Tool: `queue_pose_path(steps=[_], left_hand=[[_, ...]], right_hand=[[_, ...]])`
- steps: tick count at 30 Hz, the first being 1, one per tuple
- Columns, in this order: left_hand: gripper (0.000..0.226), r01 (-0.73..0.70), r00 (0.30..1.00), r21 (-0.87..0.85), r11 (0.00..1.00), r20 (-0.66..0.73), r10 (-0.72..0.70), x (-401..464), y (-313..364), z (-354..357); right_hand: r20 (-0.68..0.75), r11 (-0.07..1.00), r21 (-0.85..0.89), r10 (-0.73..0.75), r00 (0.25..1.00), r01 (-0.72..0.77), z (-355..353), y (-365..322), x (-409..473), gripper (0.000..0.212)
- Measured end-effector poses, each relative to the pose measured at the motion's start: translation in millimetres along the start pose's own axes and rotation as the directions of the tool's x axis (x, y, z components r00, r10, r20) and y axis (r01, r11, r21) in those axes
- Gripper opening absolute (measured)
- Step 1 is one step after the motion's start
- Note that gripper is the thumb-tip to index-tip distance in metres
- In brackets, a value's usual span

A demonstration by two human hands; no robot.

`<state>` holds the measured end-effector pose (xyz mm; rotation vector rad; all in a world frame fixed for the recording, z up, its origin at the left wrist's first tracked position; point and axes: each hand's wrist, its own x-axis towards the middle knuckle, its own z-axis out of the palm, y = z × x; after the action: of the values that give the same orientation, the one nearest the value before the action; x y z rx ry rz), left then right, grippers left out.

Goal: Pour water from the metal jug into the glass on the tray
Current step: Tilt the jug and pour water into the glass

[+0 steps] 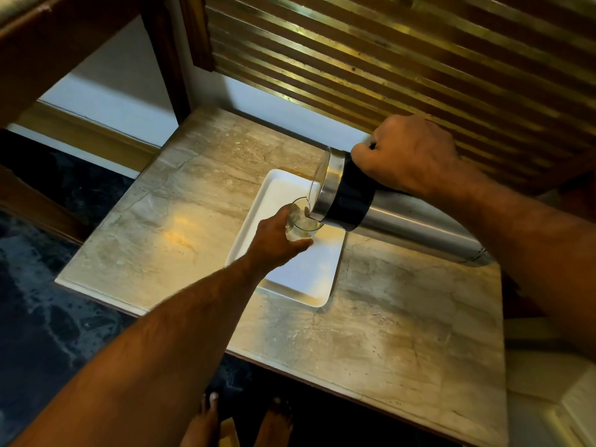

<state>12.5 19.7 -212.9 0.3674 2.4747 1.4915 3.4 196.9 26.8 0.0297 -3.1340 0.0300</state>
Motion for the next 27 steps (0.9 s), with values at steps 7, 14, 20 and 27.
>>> queue_pose_path(steps=[7, 14, 20, 27], left_hand=[[0.074, 0.017, 1.000, -0.002, 1.000, -0.003, -0.017, -0.8, 3.6, -0.8], [0.076, 0.025, 1.000, -0.011, 1.000, -0.013, -0.026, -2.3, 5.4, -1.6], [0.073, 0.007, 1.000, -0.031, 0.999, -0.005, -0.008, -3.6, 6.9, -3.9], [0.072, 0.021, 1.000, -0.061, 0.998, 0.023, -0.020, -4.7, 12.1, -6.7]], right_hand=[[-0.033, 1.000, 0.026, 0.007, 0.999, -0.006, -2.3, 5.2, -1.6, 0.048], [-0.051, 0.994, 0.112, 0.022, 0.998, -0.016, 7.3, 16.4, -6.4, 0.048], [-0.110, 0.960, 0.273, 0.096, 0.989, -0.063, 15.8, 30.1, -21.7, 0.044], [-0.148, 0.860, 0.489, 0.249, 0.957, -0.148, 35.8, 45.6, -44.5, 0.042]])
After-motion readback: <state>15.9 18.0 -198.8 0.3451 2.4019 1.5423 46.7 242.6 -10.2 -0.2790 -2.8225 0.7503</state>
